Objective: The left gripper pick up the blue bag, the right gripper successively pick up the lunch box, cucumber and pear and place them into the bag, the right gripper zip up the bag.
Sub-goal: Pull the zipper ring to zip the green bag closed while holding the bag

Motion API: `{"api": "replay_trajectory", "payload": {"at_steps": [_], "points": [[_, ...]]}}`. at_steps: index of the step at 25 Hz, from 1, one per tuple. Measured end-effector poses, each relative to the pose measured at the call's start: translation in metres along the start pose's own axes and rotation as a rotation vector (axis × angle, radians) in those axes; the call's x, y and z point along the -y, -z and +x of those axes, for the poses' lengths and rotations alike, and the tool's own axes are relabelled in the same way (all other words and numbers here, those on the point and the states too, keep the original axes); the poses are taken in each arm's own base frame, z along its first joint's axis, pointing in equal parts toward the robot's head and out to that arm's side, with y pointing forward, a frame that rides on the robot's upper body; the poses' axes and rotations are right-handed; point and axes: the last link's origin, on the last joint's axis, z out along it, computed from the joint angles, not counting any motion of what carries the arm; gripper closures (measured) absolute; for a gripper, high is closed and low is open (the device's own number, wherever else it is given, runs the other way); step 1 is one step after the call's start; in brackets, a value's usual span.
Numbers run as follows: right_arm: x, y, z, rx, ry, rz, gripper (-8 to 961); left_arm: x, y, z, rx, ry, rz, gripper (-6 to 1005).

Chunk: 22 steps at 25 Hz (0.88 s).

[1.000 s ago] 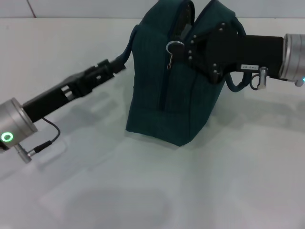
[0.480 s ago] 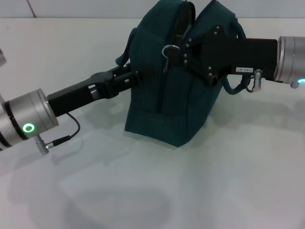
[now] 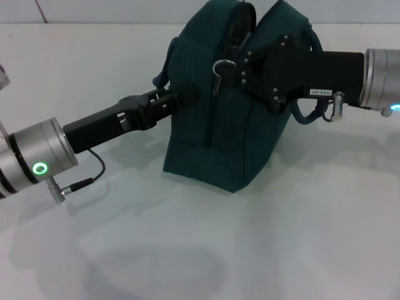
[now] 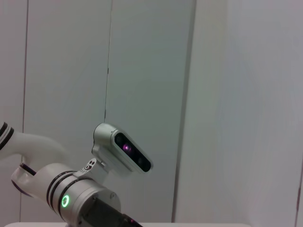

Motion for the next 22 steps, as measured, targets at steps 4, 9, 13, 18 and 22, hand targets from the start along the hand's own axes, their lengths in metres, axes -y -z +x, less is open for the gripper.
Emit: {"api": "replay_trajectory", "payload": {"at_steps": [4,9,13,18,22], "points": [[0.0001,0.0001,-0.0004,0.003,-0.001,0.001,943,0.0001,0.0000,-0.0004,0.001,0.000,0.001,475],[0.0000,-0.0015,-0.0021,0.011,-0.001,-0.002,944,-0.0009,-0.0016,-0.0014,0.011,-0.021,-0.007,603],[-0.0002,-0.0024,-0.0037,0.016,0.000,-0.004,944,-0.0024,-0.0032,-0.0022,0.014,-0.049,-0.017,718],[0.0009,-0.0028,-0.0068,0.032,-0.002,0.001,943,-0.0036,-0.0046,-0.0038,0.024,-0.054,-0.025,868],[0.0031,-0.0012,-0.0098,0.049,-0.004,0.013,943,-0.0037,-0.0043,-0.0040,0.024,-0.056,-0.025,920]]}}
